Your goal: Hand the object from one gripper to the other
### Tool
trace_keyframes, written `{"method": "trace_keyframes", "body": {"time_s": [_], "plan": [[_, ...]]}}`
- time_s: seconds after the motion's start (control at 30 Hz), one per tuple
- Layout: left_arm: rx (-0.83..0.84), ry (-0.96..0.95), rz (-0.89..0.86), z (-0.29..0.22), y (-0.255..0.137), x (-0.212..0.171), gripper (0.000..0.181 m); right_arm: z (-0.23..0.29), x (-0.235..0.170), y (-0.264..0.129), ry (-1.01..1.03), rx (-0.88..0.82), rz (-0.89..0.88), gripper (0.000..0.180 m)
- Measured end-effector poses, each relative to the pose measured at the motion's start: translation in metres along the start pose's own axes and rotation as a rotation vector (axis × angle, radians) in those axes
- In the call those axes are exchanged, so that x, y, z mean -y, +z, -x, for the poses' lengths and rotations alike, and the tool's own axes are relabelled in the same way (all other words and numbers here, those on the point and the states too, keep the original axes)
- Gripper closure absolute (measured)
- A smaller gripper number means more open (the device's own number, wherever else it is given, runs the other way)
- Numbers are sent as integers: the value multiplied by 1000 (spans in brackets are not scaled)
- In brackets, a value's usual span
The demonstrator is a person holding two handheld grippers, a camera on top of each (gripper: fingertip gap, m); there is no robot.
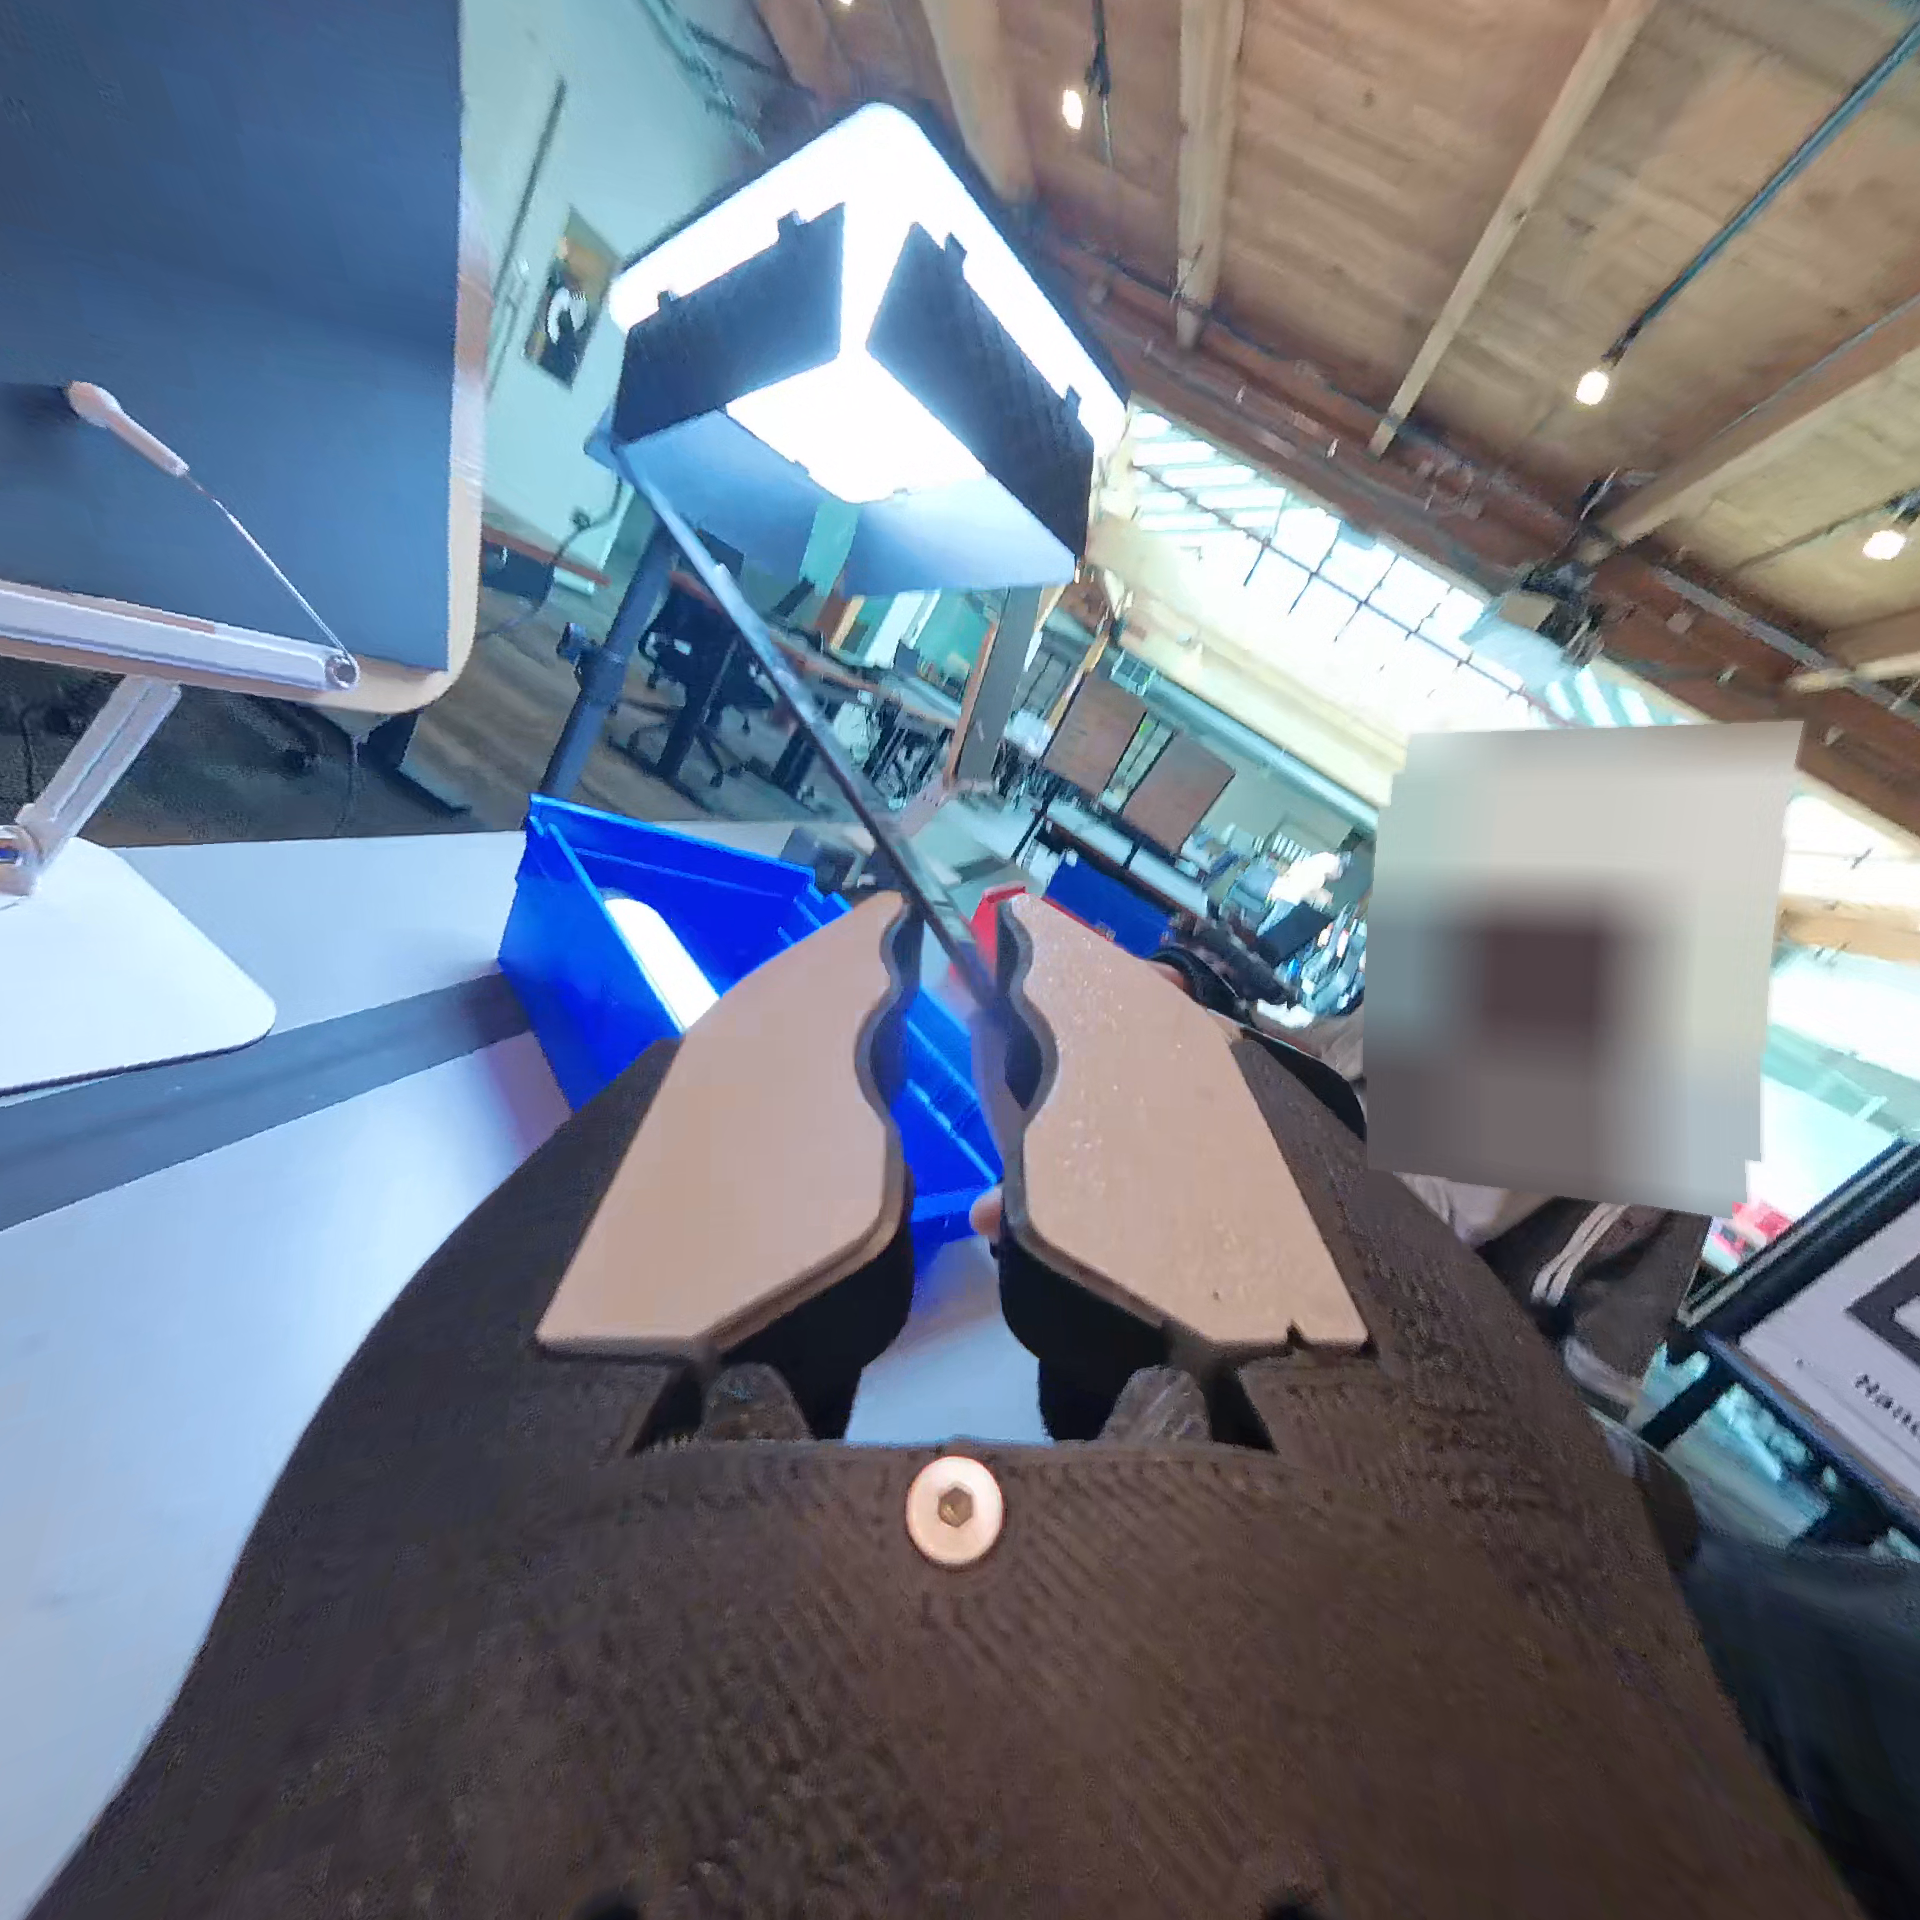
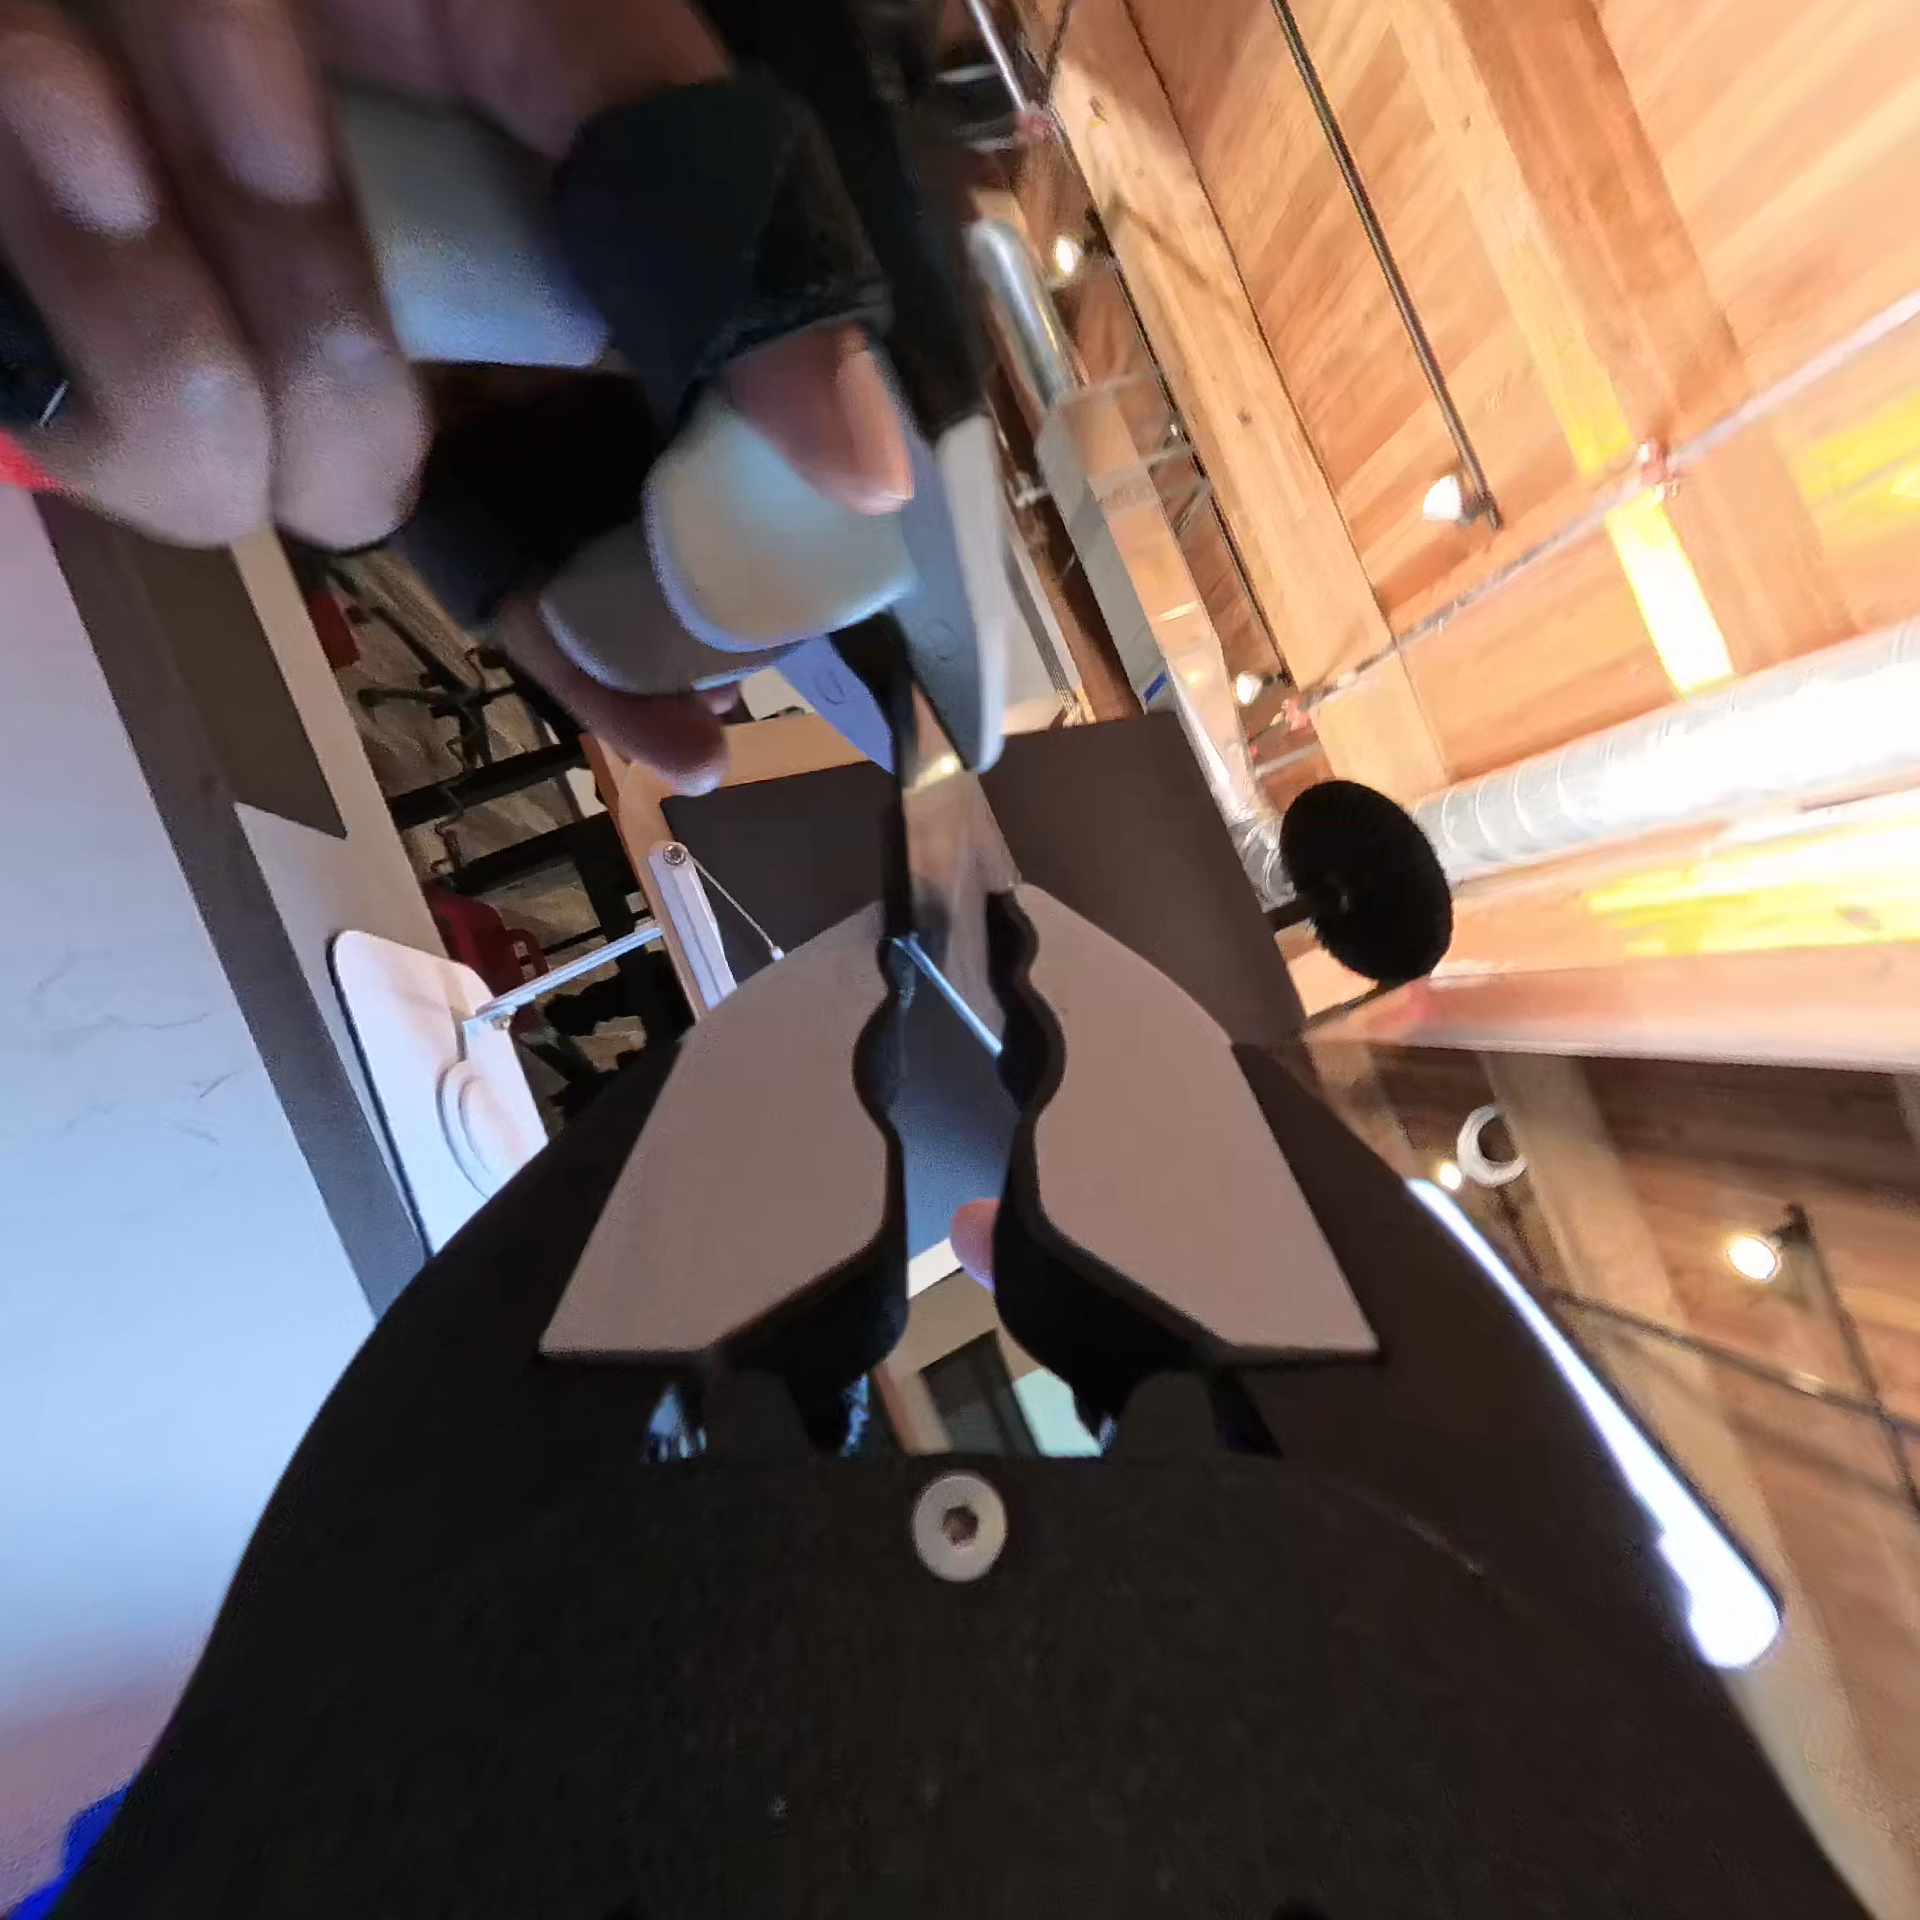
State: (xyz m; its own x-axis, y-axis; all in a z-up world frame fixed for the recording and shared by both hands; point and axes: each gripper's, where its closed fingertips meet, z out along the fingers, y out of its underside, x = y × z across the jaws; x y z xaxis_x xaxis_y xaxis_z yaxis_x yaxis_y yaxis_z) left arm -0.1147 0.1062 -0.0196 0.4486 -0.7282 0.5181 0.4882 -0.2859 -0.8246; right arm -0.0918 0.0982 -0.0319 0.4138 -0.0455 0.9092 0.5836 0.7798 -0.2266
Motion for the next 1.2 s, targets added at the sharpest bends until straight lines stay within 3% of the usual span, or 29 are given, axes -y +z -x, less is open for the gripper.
{"method": "trace_keyframes", "body": {"time_s": [0.13, 0.23, 0.5, 0.57, 0.63, 0.77, 1.03, 1.2], "plan": [[-45, -6, -202, 6, -12, 22, 174, 2, 2, 5, 159, -1, 59, 142], [-116, 27, -295, 3, -26, 36, 179, 17, 4, 8, 355, 90, 35, 136], [-317, 148, -359, -46, -32, 43, 179, 17, 44, 1, 1469, 636, -198, 133], [-344, 152, -361, -55, -28, 38, 179, 7, 51, 0, 1585, 649, -252, 149], [-341, 179, -349, -58, -24, 34, 179, -1, 59, -6, 1593, 683, -303, 170], [-374, 179, -309, -59, -25, 32, 176, -10, 59, -13, 1528, 744, -307, 177], [-396, 316, -52, -60, -21, 3, 171, -36, 29, -37, 1486, 902, -188, 178], [-385, 386, 36, -64, -16, -12, 156, -33, 19, -61, 1364, 1031, -69, 178]]}}
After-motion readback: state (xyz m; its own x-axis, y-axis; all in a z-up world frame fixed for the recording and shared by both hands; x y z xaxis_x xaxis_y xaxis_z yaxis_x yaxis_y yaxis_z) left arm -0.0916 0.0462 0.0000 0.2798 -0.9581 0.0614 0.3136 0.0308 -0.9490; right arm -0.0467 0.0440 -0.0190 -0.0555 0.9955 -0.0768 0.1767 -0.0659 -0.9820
